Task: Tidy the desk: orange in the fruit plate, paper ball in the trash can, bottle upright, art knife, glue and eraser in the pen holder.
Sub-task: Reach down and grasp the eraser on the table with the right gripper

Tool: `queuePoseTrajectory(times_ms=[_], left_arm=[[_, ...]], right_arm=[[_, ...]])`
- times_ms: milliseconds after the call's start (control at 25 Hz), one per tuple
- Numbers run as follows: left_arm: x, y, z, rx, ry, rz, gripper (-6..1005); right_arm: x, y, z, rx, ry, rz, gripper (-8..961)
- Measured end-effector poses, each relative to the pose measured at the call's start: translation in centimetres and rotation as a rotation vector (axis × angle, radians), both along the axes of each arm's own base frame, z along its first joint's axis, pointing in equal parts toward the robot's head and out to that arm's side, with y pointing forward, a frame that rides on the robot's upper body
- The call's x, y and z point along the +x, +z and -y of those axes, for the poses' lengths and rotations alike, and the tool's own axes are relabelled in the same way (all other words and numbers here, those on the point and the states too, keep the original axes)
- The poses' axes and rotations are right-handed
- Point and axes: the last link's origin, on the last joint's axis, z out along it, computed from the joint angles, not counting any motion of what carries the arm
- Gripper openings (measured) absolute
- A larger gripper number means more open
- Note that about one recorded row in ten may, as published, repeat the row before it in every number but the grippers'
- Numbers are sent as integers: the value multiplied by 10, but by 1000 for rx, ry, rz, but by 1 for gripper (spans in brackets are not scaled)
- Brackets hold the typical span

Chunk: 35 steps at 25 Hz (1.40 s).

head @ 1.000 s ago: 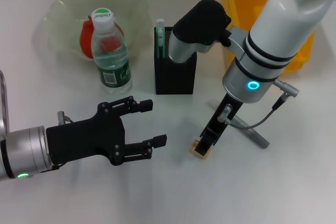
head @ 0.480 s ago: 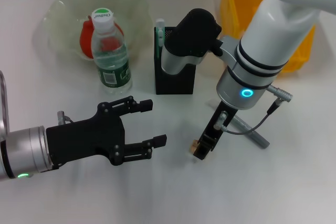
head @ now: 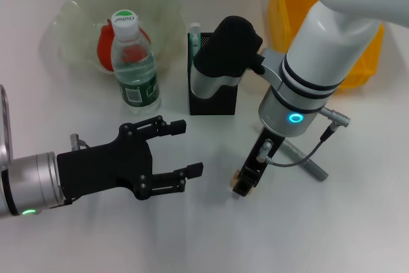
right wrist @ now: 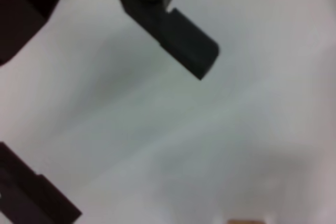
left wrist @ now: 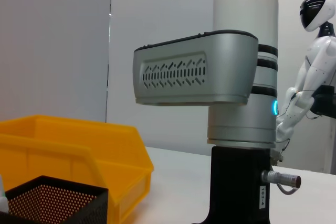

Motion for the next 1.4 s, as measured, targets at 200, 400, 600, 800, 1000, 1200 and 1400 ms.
queuePoseTrajectory(times_ms=[200, 400, 600, 800, 1000, 1200, 1400], left_arm=[[0, 0, -1, 1, -1, 0, 783], [0, 0, -1, 3, 1, 1, 783], [1, 0, -1, 3, 0, 1, 783], [1, 0, -2, 3, -1, 2, 783], [1, 0, -1, 4, 2, 4, 783], [1, 0, -1, 5, 3, 4, 783], [0, 0, -1, 5, 5, 4, 783]], right_arm=[[-1, -1, 0, -2, 8, 2, 483], [-1, -1, 0, -1, 10, 0, 388], [0, -1, 0, -2, 9, 1, 375], [0, -1, 0, -3, 10, 3, 362], [1, -2, 1, -8, 16, 10, 346], [1, -3, 2, -13, 29, 17, 331], [1, -3, 2, -13, 30, 16, 269]])
